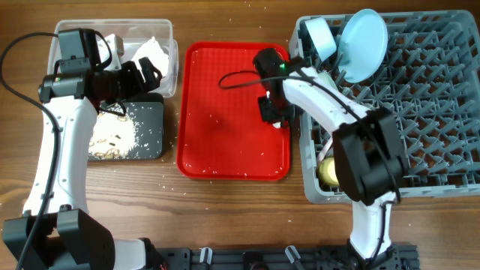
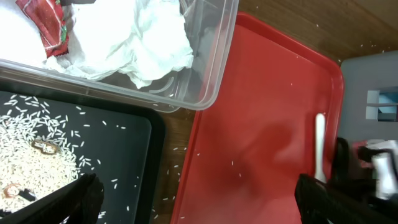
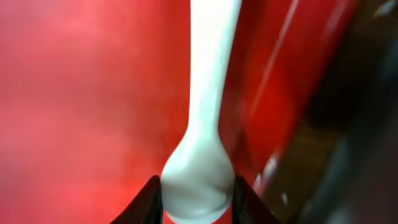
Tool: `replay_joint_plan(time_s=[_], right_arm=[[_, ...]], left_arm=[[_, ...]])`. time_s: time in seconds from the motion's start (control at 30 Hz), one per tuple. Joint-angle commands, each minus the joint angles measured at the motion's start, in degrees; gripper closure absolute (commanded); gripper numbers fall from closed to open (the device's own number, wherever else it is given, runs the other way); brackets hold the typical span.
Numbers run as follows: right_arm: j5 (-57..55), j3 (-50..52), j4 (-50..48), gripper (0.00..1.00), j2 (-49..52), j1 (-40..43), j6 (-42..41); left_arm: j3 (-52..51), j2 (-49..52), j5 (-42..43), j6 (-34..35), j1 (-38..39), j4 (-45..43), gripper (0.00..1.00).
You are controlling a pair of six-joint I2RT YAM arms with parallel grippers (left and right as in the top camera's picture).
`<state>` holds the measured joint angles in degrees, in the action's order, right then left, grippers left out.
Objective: Sort waste into correct bins and load items into the dishwasher rack
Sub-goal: 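Pick the white spoon from the tray and place it in the rack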
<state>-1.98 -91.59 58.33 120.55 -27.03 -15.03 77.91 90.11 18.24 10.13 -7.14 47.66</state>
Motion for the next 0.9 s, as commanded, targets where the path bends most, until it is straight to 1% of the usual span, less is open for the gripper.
replay_joint_plan(time_s=[0.0, 0.07, 0.13, 0.17, 0.2, 0.27, 0.33, 0.4, 0.47, 0.53, 0.6, 0.7, 0.73, 0.8, 0.87], right_arm=[[-1.1, -5.5, 1.1, 0.81, -12.3, 0.1, 1.5], [-6.1, -5.5, 2.4, 0.81, -21.2, 1.2, -0.8], [-12.1, -5.5, 6.7, 0.81, -28.0, 4.7, -6.9], [-14.9, -5.5, 9.7, 0.81, -30.2, 7.8, -11.5], [-16.0, -5.5, 12.0, 0.82, -31.3, 10.8, -14.9], [-15.1, -4.9, 16.8, 0.91, -31.5, 18.6, -22.0], [-10.6, -0.2, 16.4, 0.91, -31.5, 23.4, -22.7], [-9.4, 5.2, 14.1, 0.9, -31.5, 24.3, -22.7], [-7.8, 11.1, 10.9, 0.82, -31.5, 24.3, -22.7], [-5.5, 15.0, 7.3, 0.75, -31.5, 24.3, -22.6], [-5.1, 16.0, 5.3, 0.71, -31.5, 24.3, -22.4], [-4.7, 16.0, 5.3, 0.66, -31.5, 24.3, -22.2], [-3.8, 15.9, 5.1, 0.6, -31.6, 24.3, -20.5], [-2.5, 15.8, 5.1, 0.4, -32.0, 24.3, -16.2], [-1.4, 15.7, 4.9, 0.33, -33.4, 24.3, -13.3]], left_arm=[[0.4, -0.3, -0.3, -1.1, -0.2, 0.0, 0.0], [0.4, -0.3, -0.3, -1.1, -0.2, 0.0, 0.0], [0.4, -0.3, -0.3, -1.1, -0.2, 0.0, 0.0], [0.4, -0.3, -0.3, -1.1, -0.2, 0.0, 0.0], [0.4, -0.3, -0.3, -1.1, -0.2, 0.0, 0.0], [0.4, -0.3, -0.3, -1.1, -0.2, 0.0, 0.0], [0.4, -0.3, -0.3, -1.1, -0.2, 0.0, 0.0], [0.4, -0.3, -0.3, -1.1, -0.2, 0.0, 0.0], [0.4, -0.3, -0.3, -1.1, -0.2, 0.0, 0.0], [0.4, -0.3, -0.3, -1.1, -0.2, 0.0, 0.0], [0.4, -0.3, -0.3, -1.1, -0.2, 0.0, 0.0], [0.4, -0.3, -0.3, -1.1, -0.2, 0.0, 0.0], [0.4, -0.3, -0.3, -1.1, -0.2, 0.0, 0.0], [0.4, -0.3, -0.3, -1.1, -0.2, 0.0, 0.0], [0.4, -0.3, -0.3, -1.1, -0.2, 0.0, 0.0]])
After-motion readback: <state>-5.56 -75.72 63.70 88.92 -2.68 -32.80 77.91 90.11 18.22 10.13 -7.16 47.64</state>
